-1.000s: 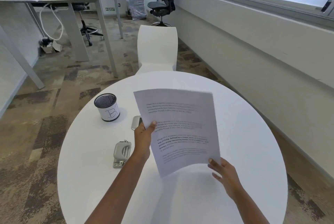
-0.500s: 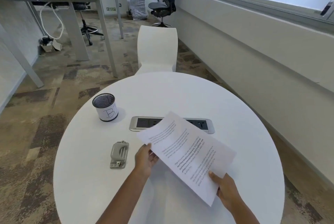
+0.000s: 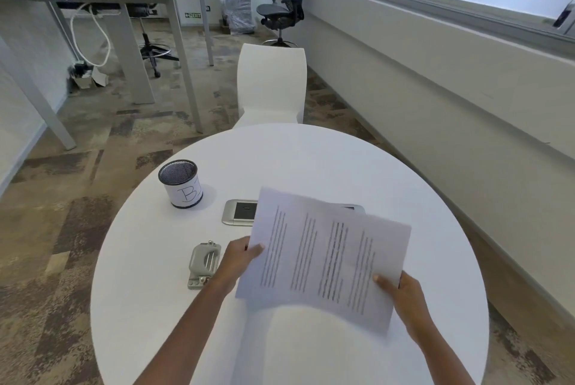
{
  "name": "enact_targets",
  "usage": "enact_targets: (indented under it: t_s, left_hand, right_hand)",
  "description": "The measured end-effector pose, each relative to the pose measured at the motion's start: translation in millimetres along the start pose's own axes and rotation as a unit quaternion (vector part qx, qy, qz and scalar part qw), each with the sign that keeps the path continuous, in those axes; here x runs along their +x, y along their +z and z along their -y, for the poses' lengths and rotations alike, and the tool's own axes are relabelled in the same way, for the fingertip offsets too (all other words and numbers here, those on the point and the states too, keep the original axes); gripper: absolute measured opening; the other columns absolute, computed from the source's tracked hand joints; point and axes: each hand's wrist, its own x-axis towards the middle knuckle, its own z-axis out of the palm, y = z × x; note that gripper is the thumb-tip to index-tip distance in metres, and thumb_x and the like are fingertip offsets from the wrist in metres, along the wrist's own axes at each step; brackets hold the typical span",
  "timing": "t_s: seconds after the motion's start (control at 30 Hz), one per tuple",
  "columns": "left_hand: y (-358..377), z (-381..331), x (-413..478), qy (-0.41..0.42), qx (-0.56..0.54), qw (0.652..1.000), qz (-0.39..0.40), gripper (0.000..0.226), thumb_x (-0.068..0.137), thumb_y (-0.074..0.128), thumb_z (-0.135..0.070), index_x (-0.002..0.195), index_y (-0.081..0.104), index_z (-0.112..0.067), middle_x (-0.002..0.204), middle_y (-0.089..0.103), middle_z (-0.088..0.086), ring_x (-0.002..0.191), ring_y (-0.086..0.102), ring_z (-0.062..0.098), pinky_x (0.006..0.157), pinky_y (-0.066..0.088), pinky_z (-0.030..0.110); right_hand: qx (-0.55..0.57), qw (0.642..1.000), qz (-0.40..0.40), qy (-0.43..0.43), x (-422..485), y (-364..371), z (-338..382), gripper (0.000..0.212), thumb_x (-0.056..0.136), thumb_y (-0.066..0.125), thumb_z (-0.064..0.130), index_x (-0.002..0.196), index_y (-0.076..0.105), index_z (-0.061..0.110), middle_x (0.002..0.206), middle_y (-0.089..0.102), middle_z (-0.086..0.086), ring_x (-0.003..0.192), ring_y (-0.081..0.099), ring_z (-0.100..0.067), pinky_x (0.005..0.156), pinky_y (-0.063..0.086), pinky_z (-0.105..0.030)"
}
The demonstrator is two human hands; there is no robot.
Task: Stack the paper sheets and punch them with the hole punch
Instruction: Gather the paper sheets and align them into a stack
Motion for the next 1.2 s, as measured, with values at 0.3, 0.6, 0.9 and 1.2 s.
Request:
enact_targets:
  t_s: [0.3,0.6,0.9,1.2]
  left_hand:
    - [0.0,-8.8,7.8,0.096,-0.037,0.995,0.001,0.014,0.087,0.060,-0.006,0.100,0.064,-0.010,0.087,0.068,-0.002,0.074,0.065,0.008,0.058,0.052,0.010]
    - [3.4,2.0,0.0,0.105,-0.029,0.994,-0.019,0.014,0.086,0.060,-0.002,0.088,0.065,-0.015,0.073,0.072,-0.016,0.064,0.067,0.000,0.054,0.052,0.008]
    - [6.4,-2.4,-4.9,0.080,-0.053,0.995,-0.036,0.014,0.090,0.056,-0.011,0.102,0.064,-0.010,0.084,0.069,-0.004,0.075,0.065,0.012,0.064,0.051,0.023]
    - [19.9,3.4,-9.2,-0.042,-0.241,0.966,-0.085,0.030,0.091,0.054,-0.007,0.120,0.056,0.000,0.115,0.061,0.016,0.097,0.058,0.027,0.091,0.047,0.043]
  right_hand:
    - [-0.019,0.995,-0.045,-0.082,6.9,9.0,16.7,0.010,0.087,0.058,0.010,0.097,0.059,0.013,0.089,0.066,0.000,0.083,0.063,-0.018,0.073,0.050,-0.034]
    - [0.009,0.996,-0.057,-0.070,3.1,11.3,3.1,0.008,0.087,0.059,0.011,0.092,0.060,0.017,0.086,0.067,0.005,0.082,0.063,-0.015,0.068,0.049,-0.031]
    - [-0.003,0.988,-0.147,-0.044,6.9,5.5,-7.7,0.006,0.088,0.059,0.014,0.094,0.060,0.013,0.086,0.066,-0.006,0.082,0.062,-0.024,0.066,0.044,-0.028]
    - [0.265,0.946,-0.013,0.187,-5.1,24.1,-20.9,0.017,0.093,0.048,0.020,0.099,0.059,0.008,0.100,0.063,-0.014,0.088,0.063,-0.024,0.092,0.043,-0.042]
